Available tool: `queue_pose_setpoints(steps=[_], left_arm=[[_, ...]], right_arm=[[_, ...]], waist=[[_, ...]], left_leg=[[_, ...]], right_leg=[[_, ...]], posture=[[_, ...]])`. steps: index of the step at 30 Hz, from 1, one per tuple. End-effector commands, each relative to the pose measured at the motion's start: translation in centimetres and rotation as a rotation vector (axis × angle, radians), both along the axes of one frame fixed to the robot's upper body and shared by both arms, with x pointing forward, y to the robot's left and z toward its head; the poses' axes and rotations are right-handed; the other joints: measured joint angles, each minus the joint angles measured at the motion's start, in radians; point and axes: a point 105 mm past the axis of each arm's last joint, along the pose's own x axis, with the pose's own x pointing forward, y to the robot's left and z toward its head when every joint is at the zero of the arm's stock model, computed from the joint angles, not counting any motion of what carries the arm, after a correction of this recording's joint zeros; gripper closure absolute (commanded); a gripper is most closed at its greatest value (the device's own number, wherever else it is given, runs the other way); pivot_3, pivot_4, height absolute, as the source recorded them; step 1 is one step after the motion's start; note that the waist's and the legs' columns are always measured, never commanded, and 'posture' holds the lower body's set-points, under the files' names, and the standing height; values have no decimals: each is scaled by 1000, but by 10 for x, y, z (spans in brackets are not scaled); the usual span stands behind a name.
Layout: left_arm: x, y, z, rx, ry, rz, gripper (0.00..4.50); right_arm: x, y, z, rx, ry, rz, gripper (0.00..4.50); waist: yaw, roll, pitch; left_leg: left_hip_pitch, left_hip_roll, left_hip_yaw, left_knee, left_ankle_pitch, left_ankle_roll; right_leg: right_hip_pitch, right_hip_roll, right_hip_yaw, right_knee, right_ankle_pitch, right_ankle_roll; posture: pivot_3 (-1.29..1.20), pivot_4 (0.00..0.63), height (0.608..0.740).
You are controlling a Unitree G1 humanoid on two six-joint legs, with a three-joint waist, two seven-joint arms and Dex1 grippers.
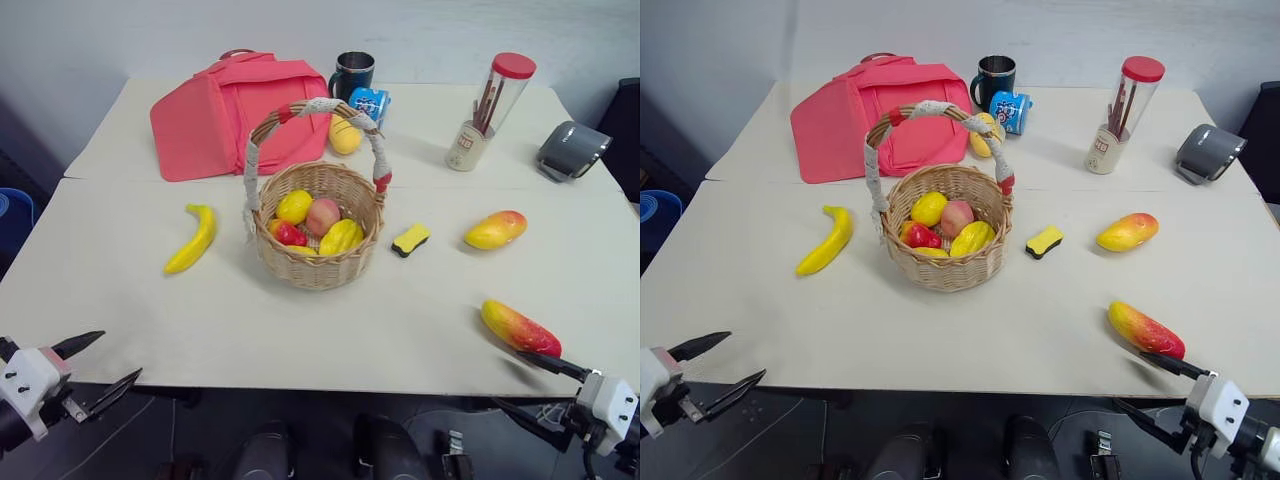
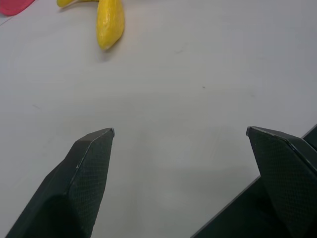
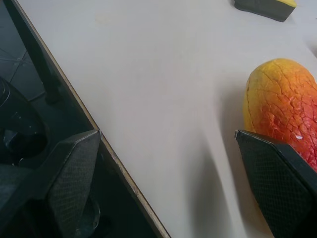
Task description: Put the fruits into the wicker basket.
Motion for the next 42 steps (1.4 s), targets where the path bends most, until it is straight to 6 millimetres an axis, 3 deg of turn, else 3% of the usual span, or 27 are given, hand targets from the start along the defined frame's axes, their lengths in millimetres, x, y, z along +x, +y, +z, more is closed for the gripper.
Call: queue_pose_setpoints(steps=[1, 8, 12, 16, 20, 23, 26, 31, 34, 38, 42], left_arm=[[3, 2, 12, 1, -39, 1, 0], [7, 7, 19, -166, 18, 19, 0], [5, 17, 16, -154, 60, 52, 0], [11, 33, 24, -166, 27, 116, 0], [29, 29, 44, -338, 110, 114, 0], [47, 23, 54, -356, 204, 99, 0], [83, 16, 65, -323, 222, 92, 0], [136, -7, 63, -293, 256, 47, 0], [151, -20, 64, -219, 275, -32, 0], [143, -37, 91, -129, 129, -254, 0], [116, -49, 116, -157, 12, -457, 0]], right_arm=[[2, 5, 8, 5, -19, 14, 50], [7, 20, 9, 56, -26, 69, 50], [17, 45, 17, 135, -73, 112, 50], [16, 74, 29, 223, -120, 195, 50], [26, 102, 69, 376, -191, 257, 50], [37, 116, 105, 420, -289, 289, 50], [42, 128, 137, 420, -360, 340, 50], [53, 131, 165, 365, -393, 371, 50], [63, 125, 176, 321, -400, 351, 50], [76, 118, 177, 302, -346, 287, 50], [109, 105, 161, 190, -211, 169, 50]], waist=[[0, 0, 0], [-2, -2, -1], [-7, -4, -3], [-8, -4, -3], [-2, -7, -4], [-3, -9, -5], [4, -7, -5], [1, -9, -6], [-6, -12, -6], [-26, -15, -6], [-36, -15, -5]], left_leg=[[0, 0, 0, 0, 0, 0], [1, 0, 2, 2, 0, 0], [1, 0, 4, 3, 1, 0], [1, 1, 4, 2, 1, -1], [1, 0, 4, 4, 1, -1], [1, 0, 3, 4, 1, -3], [1, 0, 3, 3, 0, -7], [-2, 0, 5, 2, 7, -10], [-2, -2, 12, 3, 7, -7], [-1, 1, 18, 3, 5, -6], [-2, 1, 23, 4, 5, -5]], right_leg=[[0, 0, 0, 0, 0, 0], [-2, 1, 3, 5, 0, 0], [-2, 1, 4, 7, 0, 0], [-4, 1, 5, 8, 0, -1], [-4, 1, 5, 9, 0, -1], [-4, 0, 6, 10, 1, -2], [-5, 0, 5, 10, 2, -3], [-6, 4, 2, 12, 2, -2], [-8, 9, -1, 14, 3, 0], [-10, 10, -1, 13, 3, 1], [-14, 8, 1, 14, 3, 1]], posture=[[0, 150, 740], [0, 150, 740], [0, 150, 740], [0, 150, 740], [0, 150, 740], [0, 150, 740], [0, 150, 740], [0, 150, 740], [0, 150, 740], [0, 150, 740], [0, 150, 740]])
